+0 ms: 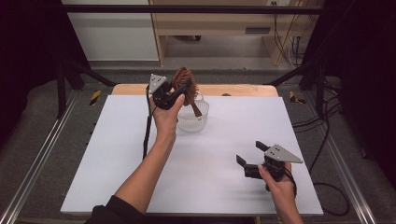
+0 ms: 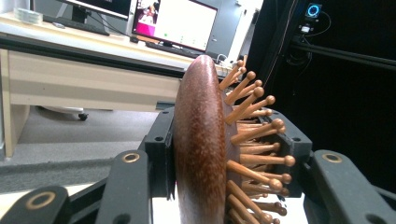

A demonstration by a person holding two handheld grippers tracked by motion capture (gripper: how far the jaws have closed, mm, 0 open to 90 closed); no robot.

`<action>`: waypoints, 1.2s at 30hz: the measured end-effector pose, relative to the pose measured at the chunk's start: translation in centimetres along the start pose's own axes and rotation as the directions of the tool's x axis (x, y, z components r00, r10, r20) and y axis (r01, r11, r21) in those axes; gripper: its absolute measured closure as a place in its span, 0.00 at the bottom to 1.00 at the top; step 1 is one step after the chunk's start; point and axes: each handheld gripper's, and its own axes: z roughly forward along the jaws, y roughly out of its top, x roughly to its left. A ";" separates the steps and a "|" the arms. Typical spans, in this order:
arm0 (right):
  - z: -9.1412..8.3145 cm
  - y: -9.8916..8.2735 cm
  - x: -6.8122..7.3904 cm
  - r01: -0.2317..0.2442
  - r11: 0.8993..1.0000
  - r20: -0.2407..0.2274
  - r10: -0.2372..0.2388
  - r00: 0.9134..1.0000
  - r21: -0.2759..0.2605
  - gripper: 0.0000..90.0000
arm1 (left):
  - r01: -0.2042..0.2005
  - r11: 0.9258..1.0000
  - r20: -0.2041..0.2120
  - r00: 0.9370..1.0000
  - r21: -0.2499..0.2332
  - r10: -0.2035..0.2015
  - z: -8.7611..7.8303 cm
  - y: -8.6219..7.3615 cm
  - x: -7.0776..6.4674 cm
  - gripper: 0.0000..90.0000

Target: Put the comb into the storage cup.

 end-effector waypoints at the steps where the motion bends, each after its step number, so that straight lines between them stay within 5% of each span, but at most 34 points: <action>1: 0.0 0.0 0.0 0.002 1.000 0.001 -0.002 1.000 -0.001 0.07 | 0.003 1.000 -0.001 1.000 0.002 -0.003 0.0 -0.1 0.1 0.57; 36: -0.2 0.0 -0.1 0.003 1.000 0.011 -0.003 1.000 -0.008 0.07 | 0.040 0.999 -0.027 0.999 -0.006 -0.040 -0.1 -1.0 1.2 0.57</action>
